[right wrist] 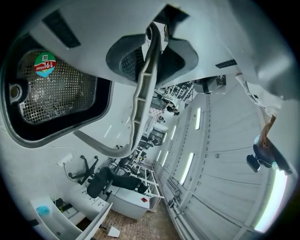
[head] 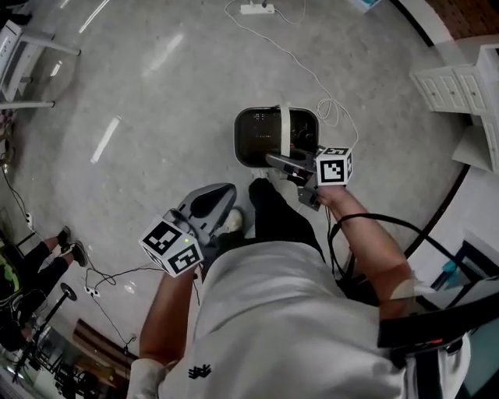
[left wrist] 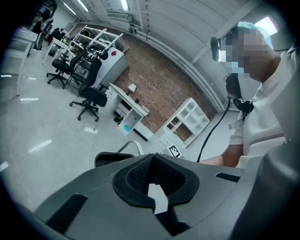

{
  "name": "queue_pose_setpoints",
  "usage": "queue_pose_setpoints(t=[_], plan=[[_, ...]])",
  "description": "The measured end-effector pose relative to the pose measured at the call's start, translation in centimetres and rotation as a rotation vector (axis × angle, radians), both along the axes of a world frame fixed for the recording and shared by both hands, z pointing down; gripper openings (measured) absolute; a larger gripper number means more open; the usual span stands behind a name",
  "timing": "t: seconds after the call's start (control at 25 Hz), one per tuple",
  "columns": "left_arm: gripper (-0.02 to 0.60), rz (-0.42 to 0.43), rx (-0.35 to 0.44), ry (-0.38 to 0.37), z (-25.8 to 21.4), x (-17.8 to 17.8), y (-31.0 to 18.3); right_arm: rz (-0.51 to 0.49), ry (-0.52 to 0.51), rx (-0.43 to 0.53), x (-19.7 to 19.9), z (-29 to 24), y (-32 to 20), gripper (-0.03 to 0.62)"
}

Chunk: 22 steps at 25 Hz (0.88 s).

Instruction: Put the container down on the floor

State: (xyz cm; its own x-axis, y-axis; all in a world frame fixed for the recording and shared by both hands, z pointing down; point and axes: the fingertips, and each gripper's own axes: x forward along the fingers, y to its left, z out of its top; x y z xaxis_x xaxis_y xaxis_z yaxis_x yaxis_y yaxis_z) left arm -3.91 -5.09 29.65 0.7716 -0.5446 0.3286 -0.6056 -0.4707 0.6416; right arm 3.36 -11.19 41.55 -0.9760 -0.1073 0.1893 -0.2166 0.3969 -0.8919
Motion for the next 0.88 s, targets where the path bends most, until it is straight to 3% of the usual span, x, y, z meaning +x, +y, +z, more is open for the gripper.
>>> queue_pose_setpoints(t=[0.44, 0.88], plan=[[0.009, -0.032, -0.134, 0.008, 6.0, 2.5, -9.7, -0.015, -0.006, -0.094, -0.3, 12.0, -11.6, 0.037], [0.009, 0.088, -0.149, 0.077, 13.5, 4.5, -15.1, 0.02, 0.023, -0.141, -0.9, 24.6, -18.2, 0.037]])
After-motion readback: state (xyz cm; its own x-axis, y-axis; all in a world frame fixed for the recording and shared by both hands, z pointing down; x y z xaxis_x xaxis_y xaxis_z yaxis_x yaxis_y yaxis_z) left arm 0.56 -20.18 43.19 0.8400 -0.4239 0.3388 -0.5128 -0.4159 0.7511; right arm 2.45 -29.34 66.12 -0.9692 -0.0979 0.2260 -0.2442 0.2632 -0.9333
